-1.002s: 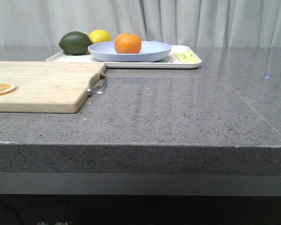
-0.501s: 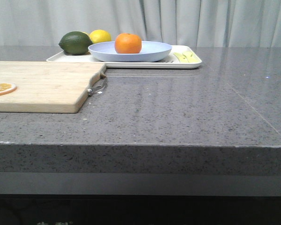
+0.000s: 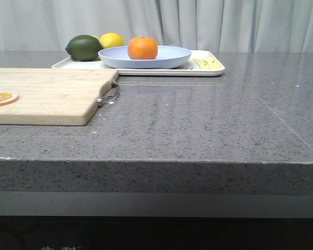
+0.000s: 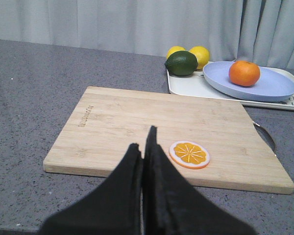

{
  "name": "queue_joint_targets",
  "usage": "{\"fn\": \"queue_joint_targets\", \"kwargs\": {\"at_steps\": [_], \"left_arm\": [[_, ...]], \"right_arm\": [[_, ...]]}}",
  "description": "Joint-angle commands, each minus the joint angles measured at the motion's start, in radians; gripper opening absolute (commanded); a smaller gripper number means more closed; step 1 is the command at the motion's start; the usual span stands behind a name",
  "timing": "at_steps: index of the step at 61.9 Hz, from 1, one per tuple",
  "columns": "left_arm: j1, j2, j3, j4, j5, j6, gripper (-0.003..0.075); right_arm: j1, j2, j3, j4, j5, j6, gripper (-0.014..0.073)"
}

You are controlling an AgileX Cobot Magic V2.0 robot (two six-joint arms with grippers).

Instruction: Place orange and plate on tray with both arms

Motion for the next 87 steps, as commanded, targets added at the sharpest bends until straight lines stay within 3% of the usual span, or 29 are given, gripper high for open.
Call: {"fn": "queue_joint_targets", "kwargs": {"at_steps": [1, 27, 45, 87], "left_arm": [[0.003, 0.015, -0.02, -0.007, -0.093, -0.007, -0.0018], [0.044, -0.081, 0.191, -0.051, -0.227, -0.007, -0.0018], [0.044, -0.081, 0.397, -0.079, -0.459, -0.007, -0.0018], [0.044, -0.079, 0.393, -0.079, -0.422, -0.007, -0.0018]], "right_arm": [[-0.005, 0.005, -0.024, 0.001, -0.086, -0.01, -0.0071], [-0.005, 0.006, -0.024, 0.001, -0.085, -0.01, -0.0071], [-0.005, 0.006, -0.024, 0.001, -0.085, -0.01, -0.0071], [-0.005, 0.006, -0.024, 0.001, -0.085, -0.01, -0.0071]]}}
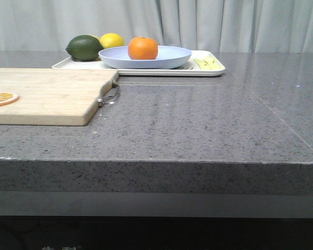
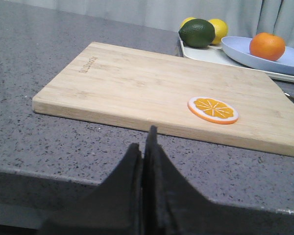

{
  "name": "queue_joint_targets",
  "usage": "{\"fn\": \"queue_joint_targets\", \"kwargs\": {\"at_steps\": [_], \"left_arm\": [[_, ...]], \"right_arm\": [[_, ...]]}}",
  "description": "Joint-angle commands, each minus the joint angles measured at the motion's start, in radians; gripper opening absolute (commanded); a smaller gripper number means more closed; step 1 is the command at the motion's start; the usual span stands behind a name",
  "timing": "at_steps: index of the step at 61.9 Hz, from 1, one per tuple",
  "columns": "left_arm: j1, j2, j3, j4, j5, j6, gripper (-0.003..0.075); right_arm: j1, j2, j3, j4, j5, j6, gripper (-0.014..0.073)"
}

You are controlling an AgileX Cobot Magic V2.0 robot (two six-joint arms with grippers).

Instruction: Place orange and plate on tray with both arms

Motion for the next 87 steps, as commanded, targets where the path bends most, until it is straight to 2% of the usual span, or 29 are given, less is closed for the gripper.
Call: {"fn": "queue_joint_targets", "kwargs": {"at_steps": [1, 28, 35, 41, 48, 62, 72, 87], "left_arm": [[0.003, -0.02, 0.003, -0.011, -0.09, -0.007, -0.0018], [0.003, -0.02, 0.003, -0.011, -0.09, -0.007, -0.0018], [0.003, -0.02, 0.003, -0.011, -0.09, -0.007, -0.0018], [0.003, -0.02, 0.003, -0.011, -0.09, -0.007, -0.0018], [0.003, -0.02, 0.003, -0.011, -0.09, -0.007, -0.0018], [0.003, -0.02, 0.003, -0.011, -0.09, -0.007, -0.0018], [0.003, -0.02, 0.003, -0.011, -0.09, -0.007, -0.0018], [0.003, -0.02, 0.003, -0.011, -0.09, -0.007, -0.0018]], "right_arm": [[-0.005, 0.006, -0.026, 0.001, -0.082, -0.01, -0.0071], [-0.005, 0.006, -0.021, -0.002, -0.097, -0.01, -0.0071], [-0.005, -0.001, 0.031, -0.003, -0.21, -0.015, -0.0071], [-0.005, -0.047, 0.125, -0.003, -0.342, -0.029, -0.0071], [-0.005, -0.139, 0.252, -0.003, -0.422, -0.032, -0.0071], [-0.005, -0.297, 0.412, 0.013, -0.383, -0.032, -0.0071], [-0.005, -0.326, 0.41, 0.015, -0.283, -0.032, -0.0071], [-0.005, -0.326, 0.41, 0.015, -0.259, -0.032, -0.0071]]}}
